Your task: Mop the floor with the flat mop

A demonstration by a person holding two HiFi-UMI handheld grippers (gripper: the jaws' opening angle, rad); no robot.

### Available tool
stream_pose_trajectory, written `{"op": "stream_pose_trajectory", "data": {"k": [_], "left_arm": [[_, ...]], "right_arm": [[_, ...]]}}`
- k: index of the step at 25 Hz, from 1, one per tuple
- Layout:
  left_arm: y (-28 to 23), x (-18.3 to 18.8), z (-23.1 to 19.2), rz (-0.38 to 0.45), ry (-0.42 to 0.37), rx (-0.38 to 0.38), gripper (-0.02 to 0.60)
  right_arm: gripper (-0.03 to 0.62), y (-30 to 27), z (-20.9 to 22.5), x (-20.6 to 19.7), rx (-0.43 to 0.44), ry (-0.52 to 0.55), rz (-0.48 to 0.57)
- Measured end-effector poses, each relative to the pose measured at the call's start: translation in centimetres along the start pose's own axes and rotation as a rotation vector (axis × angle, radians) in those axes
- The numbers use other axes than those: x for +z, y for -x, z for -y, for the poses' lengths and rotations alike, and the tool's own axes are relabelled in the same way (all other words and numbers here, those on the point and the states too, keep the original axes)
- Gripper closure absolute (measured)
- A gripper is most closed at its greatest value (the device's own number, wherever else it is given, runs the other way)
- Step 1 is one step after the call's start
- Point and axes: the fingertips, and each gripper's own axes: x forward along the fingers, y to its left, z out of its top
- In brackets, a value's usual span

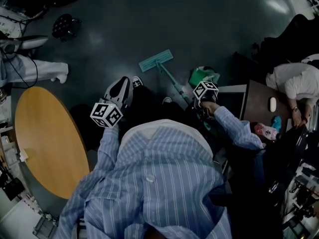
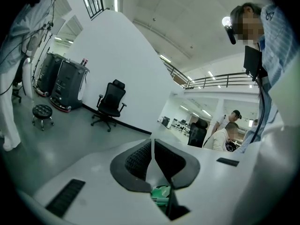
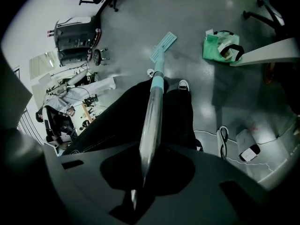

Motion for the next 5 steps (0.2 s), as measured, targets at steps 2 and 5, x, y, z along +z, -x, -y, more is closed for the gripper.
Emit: {"op": "stream_pose_trajectory", "data": {"k": [2, 5], "left_arm": [[0.05, 0.11, -0.39, 0.006, 0.008, 0.005, 0.555], [0.23, 0.34, -0.81, 0.014, 0.013, 0.009, 0.555]], "right_arm": [[0.537, 0.14, -0.11, -0.04, 0.007, -0.009, 0.002], [0.537, 0.29, -0.32, -0.24, 0.024, -0.024, 0.006]]}}
